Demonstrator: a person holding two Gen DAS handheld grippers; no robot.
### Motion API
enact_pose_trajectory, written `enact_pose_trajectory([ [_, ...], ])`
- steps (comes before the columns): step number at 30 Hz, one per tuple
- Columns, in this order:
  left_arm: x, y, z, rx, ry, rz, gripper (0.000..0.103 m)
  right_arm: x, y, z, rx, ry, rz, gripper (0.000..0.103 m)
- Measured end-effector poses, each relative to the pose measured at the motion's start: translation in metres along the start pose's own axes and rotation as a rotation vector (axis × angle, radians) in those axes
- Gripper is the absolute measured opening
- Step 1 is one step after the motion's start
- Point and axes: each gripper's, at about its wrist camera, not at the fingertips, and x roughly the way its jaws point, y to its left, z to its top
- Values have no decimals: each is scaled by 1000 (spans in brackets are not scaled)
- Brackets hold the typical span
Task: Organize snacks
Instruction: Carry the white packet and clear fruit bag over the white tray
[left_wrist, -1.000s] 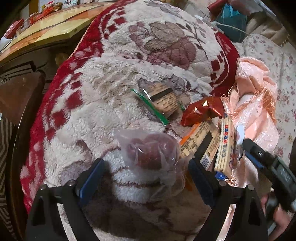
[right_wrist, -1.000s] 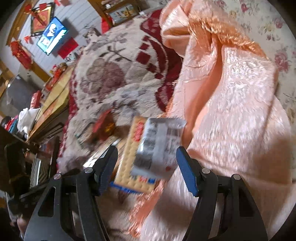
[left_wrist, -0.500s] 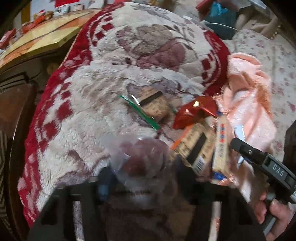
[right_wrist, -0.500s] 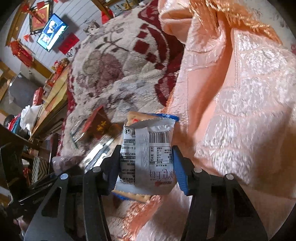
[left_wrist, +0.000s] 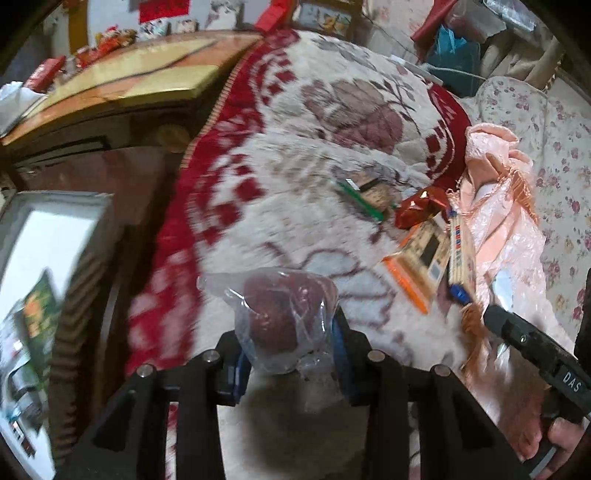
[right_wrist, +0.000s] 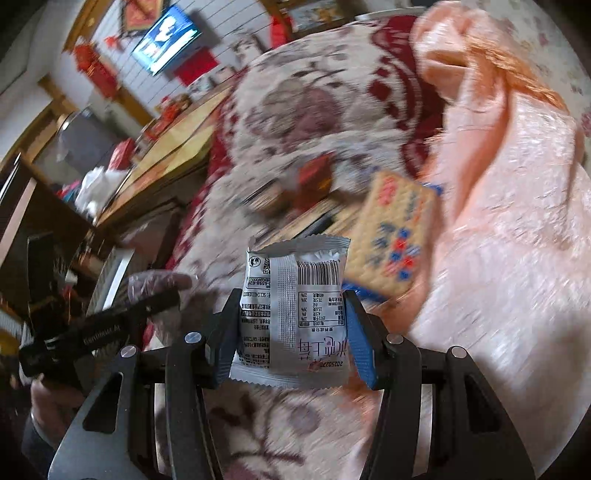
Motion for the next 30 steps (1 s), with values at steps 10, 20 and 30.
enact_pose_trajectory([
  [10,-62,53,-42,-64,-71,59,40,19,64,-33,-110,88,79,52],
  [20,-131,111,-60,-135,-193,128,40,22,149,-47,-276,122,130,52],
  [30,-146,162,-79,-209,-200,223,40,30,220,-54,-409,140,180,52],
])
